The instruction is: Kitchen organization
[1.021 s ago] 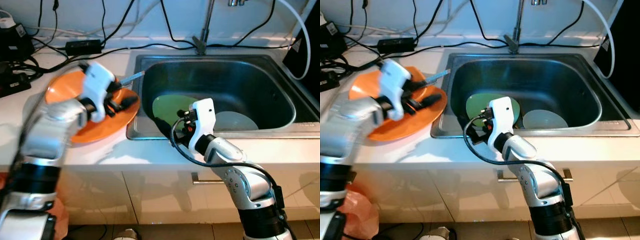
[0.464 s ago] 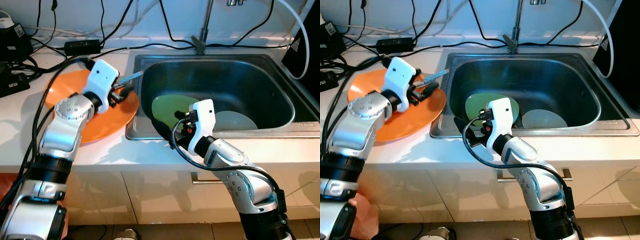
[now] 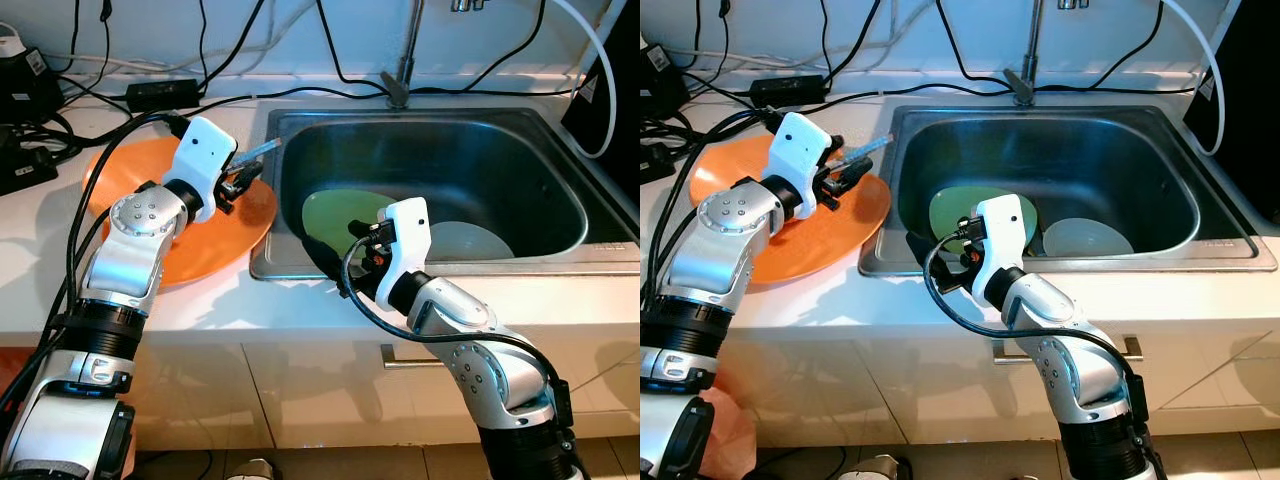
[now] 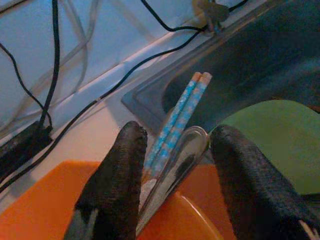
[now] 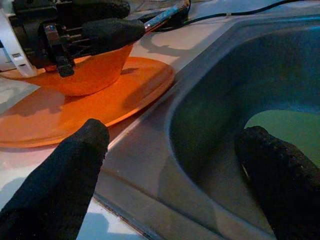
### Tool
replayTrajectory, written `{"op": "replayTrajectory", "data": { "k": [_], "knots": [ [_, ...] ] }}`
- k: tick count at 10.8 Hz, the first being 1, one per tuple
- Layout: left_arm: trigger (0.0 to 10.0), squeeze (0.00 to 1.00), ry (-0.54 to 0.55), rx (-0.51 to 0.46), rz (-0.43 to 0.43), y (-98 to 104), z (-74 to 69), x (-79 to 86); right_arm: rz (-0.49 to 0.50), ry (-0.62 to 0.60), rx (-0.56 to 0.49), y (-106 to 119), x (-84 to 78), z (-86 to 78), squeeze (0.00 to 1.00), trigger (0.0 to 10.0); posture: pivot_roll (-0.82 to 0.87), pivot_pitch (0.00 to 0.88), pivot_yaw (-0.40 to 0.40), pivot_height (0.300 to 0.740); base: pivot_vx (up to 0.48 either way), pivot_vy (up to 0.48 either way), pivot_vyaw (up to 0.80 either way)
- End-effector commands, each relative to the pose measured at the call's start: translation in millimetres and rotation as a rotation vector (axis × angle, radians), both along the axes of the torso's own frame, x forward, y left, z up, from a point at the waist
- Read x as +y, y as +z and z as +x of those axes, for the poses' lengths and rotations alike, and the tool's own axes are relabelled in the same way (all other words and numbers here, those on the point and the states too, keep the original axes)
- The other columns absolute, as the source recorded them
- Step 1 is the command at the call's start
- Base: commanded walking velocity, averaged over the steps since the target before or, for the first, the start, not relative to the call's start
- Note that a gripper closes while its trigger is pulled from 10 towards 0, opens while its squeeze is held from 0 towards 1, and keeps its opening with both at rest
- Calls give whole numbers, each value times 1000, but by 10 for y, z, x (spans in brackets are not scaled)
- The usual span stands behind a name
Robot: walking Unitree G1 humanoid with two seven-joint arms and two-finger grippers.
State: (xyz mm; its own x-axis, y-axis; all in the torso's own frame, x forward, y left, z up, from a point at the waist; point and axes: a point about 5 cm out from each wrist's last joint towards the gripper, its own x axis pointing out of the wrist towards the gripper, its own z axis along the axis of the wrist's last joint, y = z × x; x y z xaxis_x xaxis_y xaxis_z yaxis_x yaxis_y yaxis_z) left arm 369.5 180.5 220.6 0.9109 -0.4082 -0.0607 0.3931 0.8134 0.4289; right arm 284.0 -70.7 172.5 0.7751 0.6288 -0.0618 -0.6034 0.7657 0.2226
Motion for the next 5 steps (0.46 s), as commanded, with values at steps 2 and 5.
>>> {"op": "replayTrajectory", "data": {
  "k": [2,5],
  "knots": [
    [10000,0,-13,5,62,17,20,25,-3,-2,-3,15,0,-21,0,10000,117,80,30,740,0,0,0],
    [0,0,-75,27,108,32,15,11,0,-7,-4,20,7,-12,0,10000,118,79,35,740,0,0,0]
  ]
}}
